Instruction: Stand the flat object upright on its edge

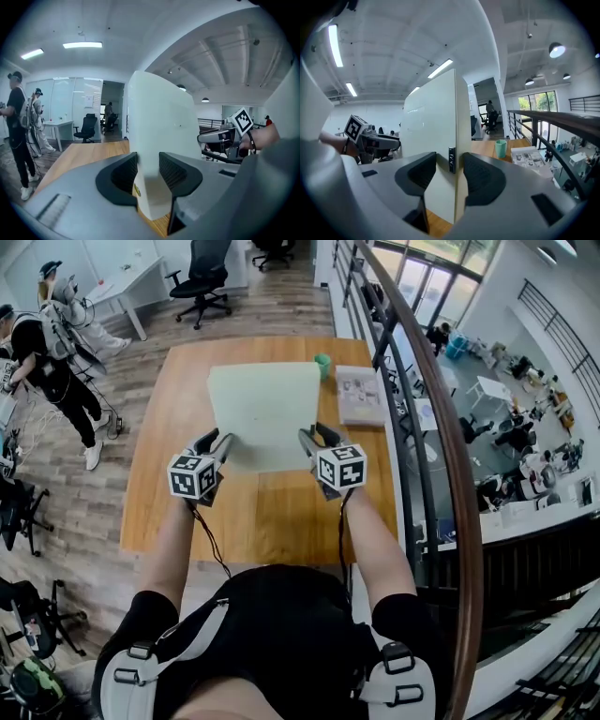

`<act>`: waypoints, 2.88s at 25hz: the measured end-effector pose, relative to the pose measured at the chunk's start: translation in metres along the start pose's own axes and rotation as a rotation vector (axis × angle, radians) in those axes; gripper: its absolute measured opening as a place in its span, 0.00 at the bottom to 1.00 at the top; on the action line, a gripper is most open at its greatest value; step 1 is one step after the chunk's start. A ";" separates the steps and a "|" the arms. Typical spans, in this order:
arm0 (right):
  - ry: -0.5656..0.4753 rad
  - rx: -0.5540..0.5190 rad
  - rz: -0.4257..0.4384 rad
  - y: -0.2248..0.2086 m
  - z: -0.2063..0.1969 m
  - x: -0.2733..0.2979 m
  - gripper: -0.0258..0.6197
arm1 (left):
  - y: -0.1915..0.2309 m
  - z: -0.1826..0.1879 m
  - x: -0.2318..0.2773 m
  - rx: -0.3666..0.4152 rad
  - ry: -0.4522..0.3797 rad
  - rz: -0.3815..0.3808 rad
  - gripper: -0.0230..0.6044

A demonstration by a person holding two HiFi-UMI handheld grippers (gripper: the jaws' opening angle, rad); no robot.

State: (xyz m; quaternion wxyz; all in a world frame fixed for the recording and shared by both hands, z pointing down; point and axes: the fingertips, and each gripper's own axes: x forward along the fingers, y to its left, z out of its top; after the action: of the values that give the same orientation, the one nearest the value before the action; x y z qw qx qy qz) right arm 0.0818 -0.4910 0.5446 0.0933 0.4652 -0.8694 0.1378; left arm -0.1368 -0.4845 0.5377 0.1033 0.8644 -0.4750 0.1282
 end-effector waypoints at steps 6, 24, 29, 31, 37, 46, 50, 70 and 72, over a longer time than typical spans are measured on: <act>0.037 -0.152 -0.076 0.000 -0.015 0.009 0.31 | 0.007 -0.017 0.009 0.172 0.041 0.107 0.22; 0.139 -0.133 -0.111 -0.005 -0.097 0.020 0.30 | 0.010 -0.100 0.027 0.082 0.172 0.116 0.14; 0.153 -0.117 -0.100 -0.004 -0.094 0.022 0.30 | 0.018 -0.098 0.027 0.048 0.185 0.143 0.11; 0.154 -0.110 -0.101 -0.005 -0.092 0.021 0.30 | 0.028 -0.095 0.021 0.019 0.177 0.192 0.04; 0.025 -0.074 -0.183 -0.015 -0.061 -0.010 0.29 | 0.041 -0.080 -0.007 -0.033 0.112 0.259 0.04; -0.276 -0.162 -0.262 0.016 0.036 -0.075 0.05 | 0.015 0.000 -0.059 -0.021 -0.117 0.267 0.04; -0.352 -0.196 -0.231 0.041 0.066 -0.097 0.04 | -0.009 0.027 -0.077 -0.006 -0.188 0.269 0.04; -0.343 -0.142 -0.200 0.063 0.037 -0.121 0.04 | -0.053 0.019 -0.114 -0.029 -0.232 0.267 0.04; -0.344 -0.144 -0.198 0.063 0.037 -0.121 0.04 | -0.053 0.021 -0.116 -0.028 -0.236 0.272 0.04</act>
State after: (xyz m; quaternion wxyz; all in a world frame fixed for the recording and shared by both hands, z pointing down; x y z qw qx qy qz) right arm 0.0949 -0.3754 0.4647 -0.0104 0.5574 -0.8301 -0.0158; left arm -0.1495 -0.3707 0.4779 0.0404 0.7996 -0.5983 0.0319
